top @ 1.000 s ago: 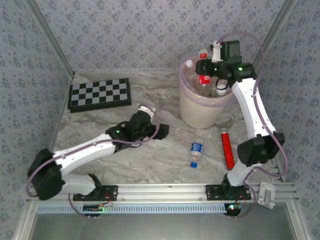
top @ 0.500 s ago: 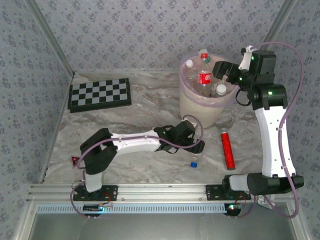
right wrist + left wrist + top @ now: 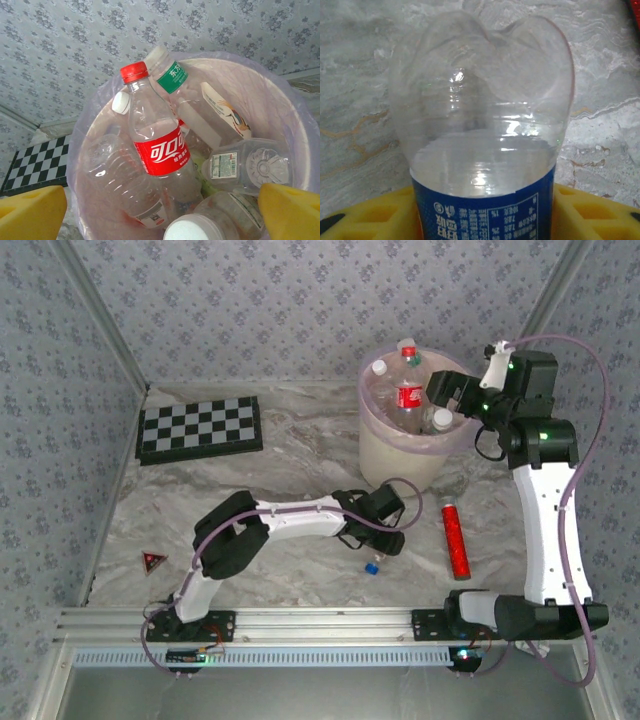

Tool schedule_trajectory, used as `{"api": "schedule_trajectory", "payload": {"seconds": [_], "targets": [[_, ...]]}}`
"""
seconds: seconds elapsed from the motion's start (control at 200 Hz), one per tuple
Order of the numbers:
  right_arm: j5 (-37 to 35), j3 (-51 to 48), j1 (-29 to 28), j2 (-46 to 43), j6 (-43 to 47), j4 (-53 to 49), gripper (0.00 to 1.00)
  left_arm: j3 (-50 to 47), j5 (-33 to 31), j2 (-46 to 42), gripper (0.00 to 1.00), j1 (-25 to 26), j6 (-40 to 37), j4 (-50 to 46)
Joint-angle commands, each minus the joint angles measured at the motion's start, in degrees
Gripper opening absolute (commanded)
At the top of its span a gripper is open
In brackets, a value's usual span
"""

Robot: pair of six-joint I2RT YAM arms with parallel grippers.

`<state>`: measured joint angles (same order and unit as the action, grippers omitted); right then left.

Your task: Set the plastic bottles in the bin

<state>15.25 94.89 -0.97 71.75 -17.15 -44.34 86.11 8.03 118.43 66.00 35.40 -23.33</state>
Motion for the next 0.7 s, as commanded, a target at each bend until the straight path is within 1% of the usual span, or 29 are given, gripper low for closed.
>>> {"api": "schedule_trajectory", "payload": {"seconds": [0.0,0.085,0.17,0.27,0.405,0.45,0.495,0.585,0.695], "targets": [[2.8,-1.8,0.6,-2.0,0.1,1.1,1.00,-1.8,1.8,-4.5,0.54,-1.3,0.2,0.7],[5.8,-3.1,0.9,-3.2,-0.2,2.2,1.00,-5.6,1.3,-9.2,0.53,-2.6,0.2,2.2],[10.8,-3.5,0.9,-3.7,-0.4,2.8,1.00,-10.6,-0.1,-16.0,0.53,-4.4,-0.1,3.8],[16.6,-3.6,0.9,-4.0,0.0,2.9,1.00,-14.7,-1.9,-23.5,0.53,-7.5,-0.8,3.3],[28.5,-5.2,0.6,-4.9,-1.3,4.4,0.98,-14.2,-8.9,-30.7,0.53,-11.0,-3.3,-4.2],[31.4,-6.5,0.1,-5.4,-2.2,5.8,0.98,-14.3,-10.6,-33.1,0.53,-12.2,-4.0,-5.0],[33.8,-7.8,-0.5,-5.9,-3.2,7.2,0.97,-14.7,-10.9,-35.4,0.52,-13.6,-4.4,-4.1],[34.9,-10.0,-3.5,-6.4,-5.2,9.4,0.94,-16.5,-9.2,-40.0,0.52,-16.5,-4.5,0.9],[32.2,-12.3,-9.8,-6.4,-4.4,9.6,0.89,-18.4,-4.5,-44.0,0.52,-19.4,-3.0,9.6]]}}
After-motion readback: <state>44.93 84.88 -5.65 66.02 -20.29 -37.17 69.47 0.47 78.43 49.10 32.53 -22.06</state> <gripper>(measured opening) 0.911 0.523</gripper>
